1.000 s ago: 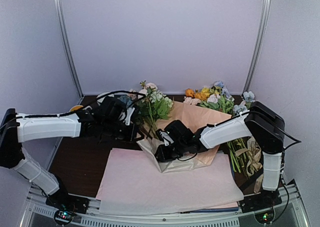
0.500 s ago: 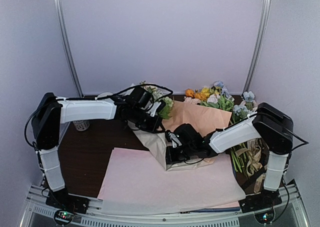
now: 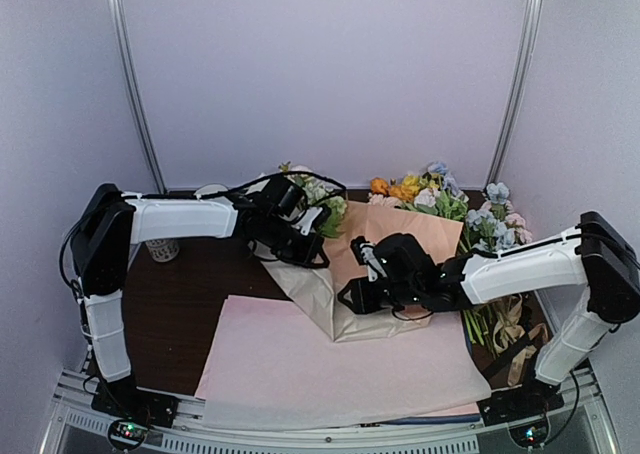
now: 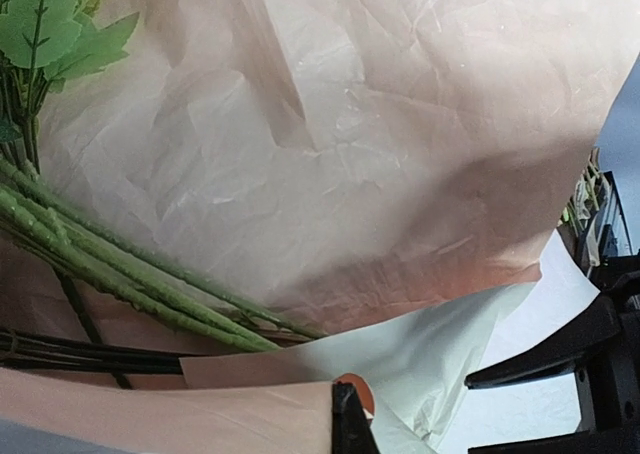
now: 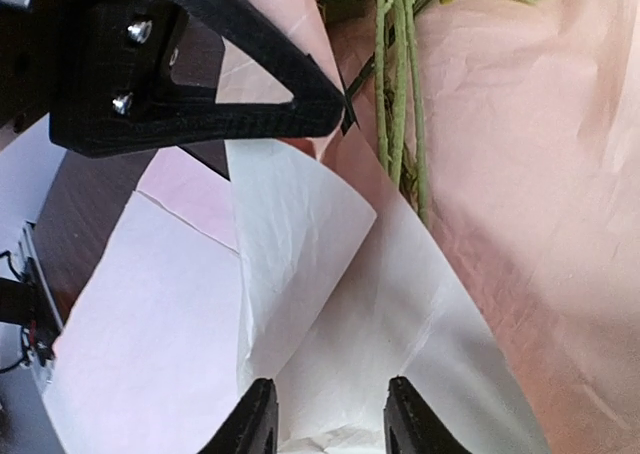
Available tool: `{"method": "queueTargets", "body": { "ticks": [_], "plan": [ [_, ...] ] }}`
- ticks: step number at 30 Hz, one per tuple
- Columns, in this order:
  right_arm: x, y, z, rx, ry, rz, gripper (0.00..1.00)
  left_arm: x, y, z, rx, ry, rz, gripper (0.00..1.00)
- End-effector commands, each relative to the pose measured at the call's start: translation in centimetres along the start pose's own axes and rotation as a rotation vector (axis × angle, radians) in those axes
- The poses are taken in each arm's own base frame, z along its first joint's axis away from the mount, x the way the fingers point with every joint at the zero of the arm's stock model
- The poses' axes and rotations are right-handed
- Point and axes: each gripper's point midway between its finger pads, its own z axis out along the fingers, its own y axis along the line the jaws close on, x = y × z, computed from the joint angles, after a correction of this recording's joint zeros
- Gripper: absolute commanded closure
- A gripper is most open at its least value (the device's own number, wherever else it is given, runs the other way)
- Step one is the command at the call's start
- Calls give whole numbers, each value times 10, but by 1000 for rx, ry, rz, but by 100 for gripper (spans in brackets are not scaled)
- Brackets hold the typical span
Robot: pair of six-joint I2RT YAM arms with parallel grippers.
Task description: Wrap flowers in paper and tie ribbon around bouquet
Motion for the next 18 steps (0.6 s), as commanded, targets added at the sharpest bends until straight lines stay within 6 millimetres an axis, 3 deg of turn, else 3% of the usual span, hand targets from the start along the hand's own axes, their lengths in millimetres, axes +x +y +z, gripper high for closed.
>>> {"method": "queueTargets", "body": {
  "ticks": [1,4,11,14,18],
  "plan": [
    [-17,8,2,71,-64,-189,60,-13,-7,-4,36,-21,33,100],
    [-22,21,11,69,-67,-258,46,-13,-7,-5,40,-18,31,100],
    [-18,18,32,113,-14,-291,45,-13,-6,-6,44,-15,32,100],
    [-11,7,38,171,17,-282,53,-14,-6,-7,44,-12,36,100],
    [-8,-2,38,200,16,-240,84,-13,-5,-9,33,-3,45,100]
  ]
}}
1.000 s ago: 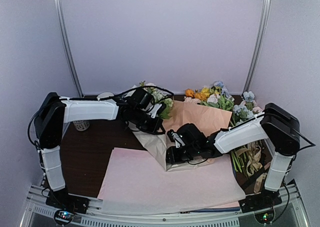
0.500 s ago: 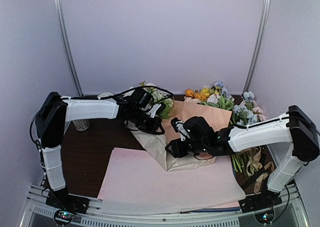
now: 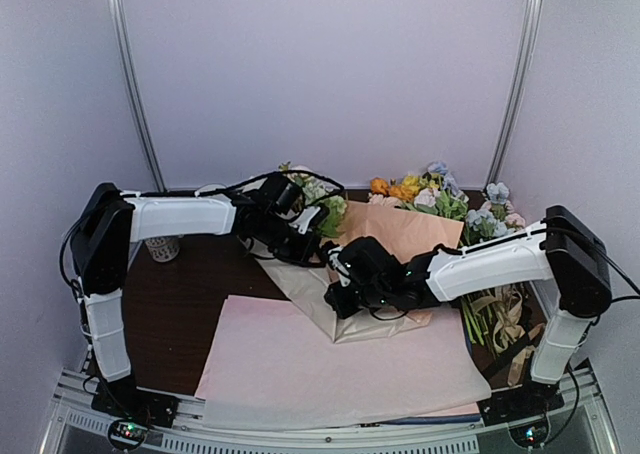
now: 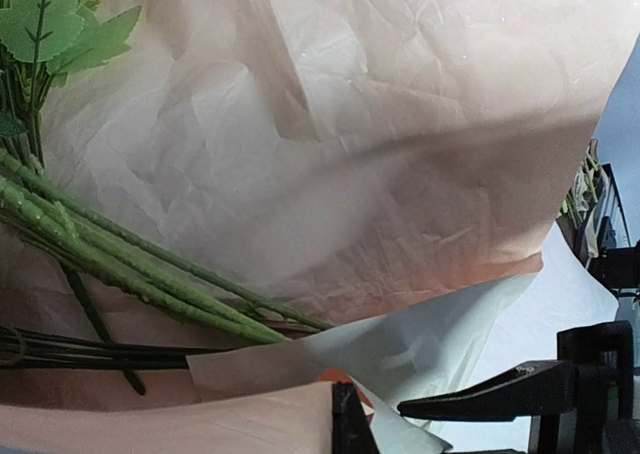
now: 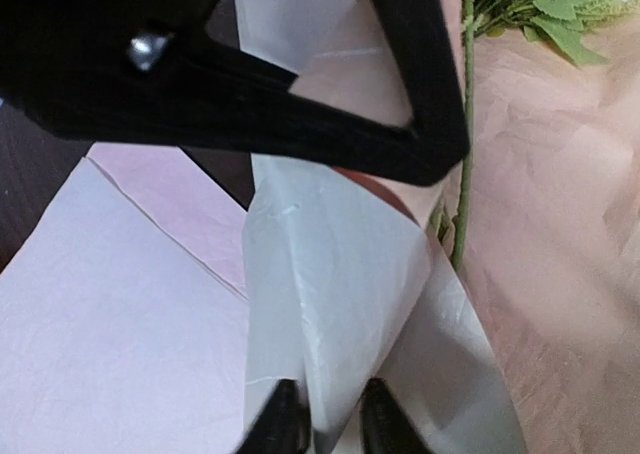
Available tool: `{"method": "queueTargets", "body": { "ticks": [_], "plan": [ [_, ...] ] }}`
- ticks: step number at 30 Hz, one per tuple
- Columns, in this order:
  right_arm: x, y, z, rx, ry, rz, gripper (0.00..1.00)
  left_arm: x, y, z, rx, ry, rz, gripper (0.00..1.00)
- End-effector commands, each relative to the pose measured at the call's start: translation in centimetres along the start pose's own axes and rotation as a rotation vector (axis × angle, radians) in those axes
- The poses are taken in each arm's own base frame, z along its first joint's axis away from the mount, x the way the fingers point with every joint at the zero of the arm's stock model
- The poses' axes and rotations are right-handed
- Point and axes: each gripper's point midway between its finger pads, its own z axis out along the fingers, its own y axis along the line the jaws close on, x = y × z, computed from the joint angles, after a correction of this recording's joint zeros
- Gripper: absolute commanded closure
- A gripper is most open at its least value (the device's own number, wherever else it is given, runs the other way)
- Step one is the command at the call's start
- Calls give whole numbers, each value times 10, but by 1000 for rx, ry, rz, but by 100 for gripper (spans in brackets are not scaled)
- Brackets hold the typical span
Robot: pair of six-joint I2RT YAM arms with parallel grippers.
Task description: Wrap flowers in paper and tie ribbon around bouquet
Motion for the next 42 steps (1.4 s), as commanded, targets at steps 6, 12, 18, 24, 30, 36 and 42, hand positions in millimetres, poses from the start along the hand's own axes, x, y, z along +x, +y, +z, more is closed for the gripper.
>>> {"method": "queueTargets", "body": {
  "ticks": [6,12,18,24,30,36,42],
  "plan": [
    [19,-12,5,37,38,119,100,-27,-12,-24,-8,-48,92,62],
    [28,-13,11,-64,31,273,100,-63,-13,-95,-95,-141,179,39],
    [30,-13,12,-105,36,339,100,-76,60,-170,-222,-266,54,30],
    [31,-13,11,-144,31,391,100,-72,106,-176,-350,-255,133,27],
    [32,-15,9,-141,32,393,100,-79,120,-179,-378,-253,357,21],
    [34,-15,10,-146,41,396,100,-100,150,-181,-378,-335,464,15],
    [34,-16,10,-147,39,399,100,-110,149,-148,-231,-303,519,7]
  ]
}}
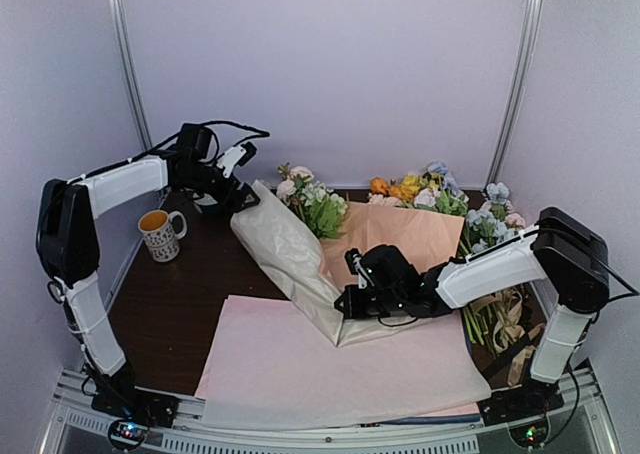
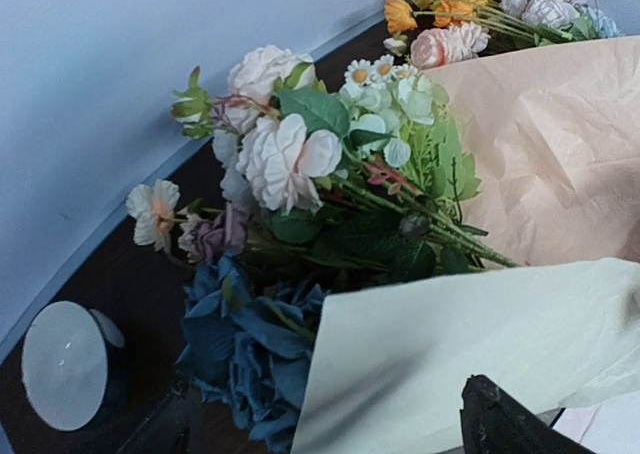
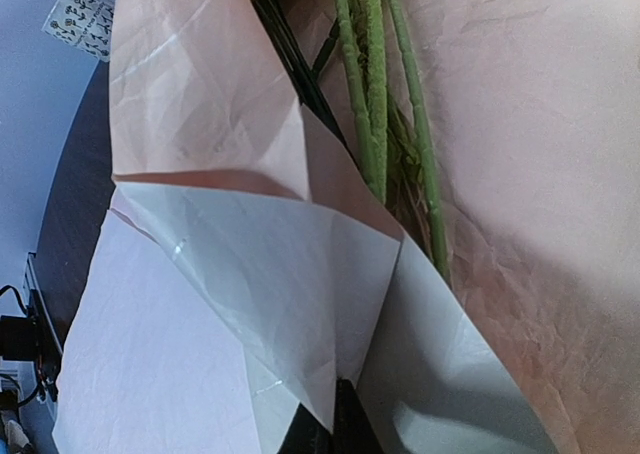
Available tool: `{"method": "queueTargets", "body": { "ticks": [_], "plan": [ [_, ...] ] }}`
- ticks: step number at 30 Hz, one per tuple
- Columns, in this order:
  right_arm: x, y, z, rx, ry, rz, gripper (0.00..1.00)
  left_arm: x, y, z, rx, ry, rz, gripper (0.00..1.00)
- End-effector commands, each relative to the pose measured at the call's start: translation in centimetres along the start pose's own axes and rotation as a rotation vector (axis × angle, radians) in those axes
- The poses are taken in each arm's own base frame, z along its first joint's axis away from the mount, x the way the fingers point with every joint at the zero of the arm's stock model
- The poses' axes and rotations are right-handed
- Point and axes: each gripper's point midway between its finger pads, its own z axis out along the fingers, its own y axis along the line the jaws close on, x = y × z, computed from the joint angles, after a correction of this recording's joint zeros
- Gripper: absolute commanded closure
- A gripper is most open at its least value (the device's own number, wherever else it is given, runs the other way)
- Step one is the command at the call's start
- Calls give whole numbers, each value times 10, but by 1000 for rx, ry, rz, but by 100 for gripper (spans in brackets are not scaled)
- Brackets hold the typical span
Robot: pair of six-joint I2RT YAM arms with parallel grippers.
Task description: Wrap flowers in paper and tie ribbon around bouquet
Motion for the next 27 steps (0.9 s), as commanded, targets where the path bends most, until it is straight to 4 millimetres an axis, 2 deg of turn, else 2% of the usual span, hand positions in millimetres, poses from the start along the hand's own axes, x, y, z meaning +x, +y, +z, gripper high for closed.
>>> {"method": "queueTargets", "body": {
  "ticks": [1,5,6,9,13,19,21,24,27],
  "plan": [
    [3,-2,-1,-6,10,15,100,-22,-19,21,163,-93,94,6],
    [4,-3,-1,-1,12,12,100,-16,-18,38,186,-79,94,9],
    [5,-4,-1,0,13,12,99,-16,-19,41,196,-79,92,13],
    [5,-4,-1,0,17,13,98,-21,-25,41,242,-103,77,47],
    [5,-4,-2,2,16,11,94,-34,-33,37,290,-165,48,98],
    [-2,-7,-4,33,-4,1,77,-51,-46,34,288,-201,87,100],
    [-7,-7,-6,48,-15,-4,74,-53,-44,37,254,-196,96,100],
    [-19,-11,-13,79,-53,-6,67,-56,-44,38,218,-188,131,100],
    [-35,-15,-22,90,-98,-7,64,-58,-47,41,188,-174,172,100]
  ]
}}
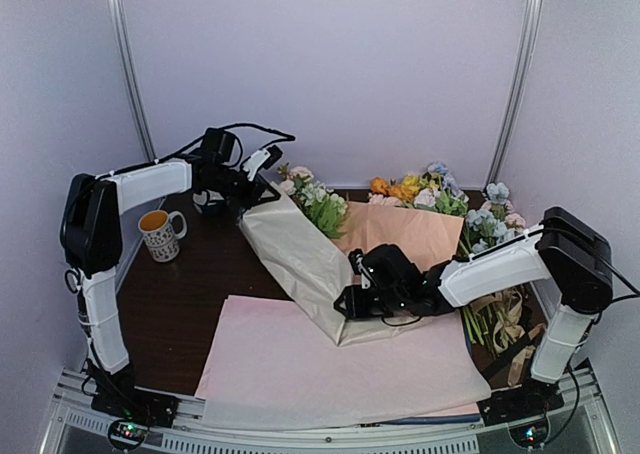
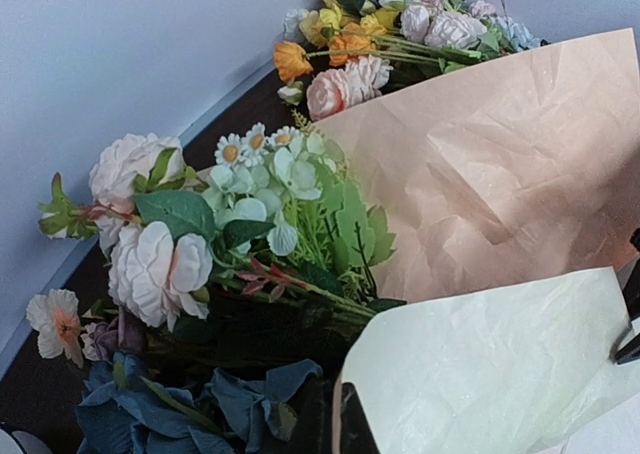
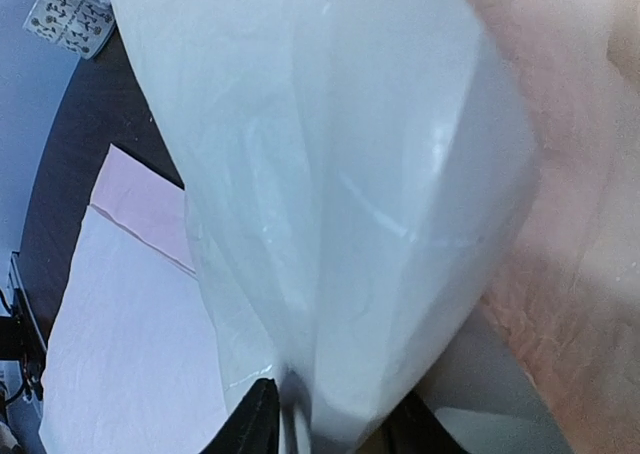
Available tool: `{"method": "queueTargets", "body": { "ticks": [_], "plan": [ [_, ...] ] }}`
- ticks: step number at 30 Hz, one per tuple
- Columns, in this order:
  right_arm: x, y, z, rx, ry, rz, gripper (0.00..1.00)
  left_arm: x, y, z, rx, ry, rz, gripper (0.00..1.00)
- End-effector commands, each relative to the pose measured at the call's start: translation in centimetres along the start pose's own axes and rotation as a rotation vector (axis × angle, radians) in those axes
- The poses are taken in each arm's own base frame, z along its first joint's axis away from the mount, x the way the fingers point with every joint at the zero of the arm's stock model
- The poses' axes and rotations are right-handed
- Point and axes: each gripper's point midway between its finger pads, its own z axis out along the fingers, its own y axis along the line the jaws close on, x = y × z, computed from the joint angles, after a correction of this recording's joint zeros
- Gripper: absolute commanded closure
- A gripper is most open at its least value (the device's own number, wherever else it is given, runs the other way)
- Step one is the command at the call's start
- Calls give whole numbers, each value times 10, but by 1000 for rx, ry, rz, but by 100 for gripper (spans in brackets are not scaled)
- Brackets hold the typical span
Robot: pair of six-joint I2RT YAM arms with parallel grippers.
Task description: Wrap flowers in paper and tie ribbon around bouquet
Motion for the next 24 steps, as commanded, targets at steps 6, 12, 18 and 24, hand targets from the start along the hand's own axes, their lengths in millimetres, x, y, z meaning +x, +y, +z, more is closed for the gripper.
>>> {"method": "queueTargets", "body": {
  "ticks": [6,12,18,24],
  "plan": [
    [-52,2,-21,-24,-123,-2,82,-46,-2,-5,-92,-60,147,100],
    [-40,-1,-14,-58,-75,39,99,-56,-4,2,-116,-69,166,100],
    [-21,-14,-17,-52,-52,95,100,-50,25,14,-255,-28,113,100],
    [-8,-29,-13,-9,-33,136,100,-31,43,36,-364,52,84,100]
  ]
}}
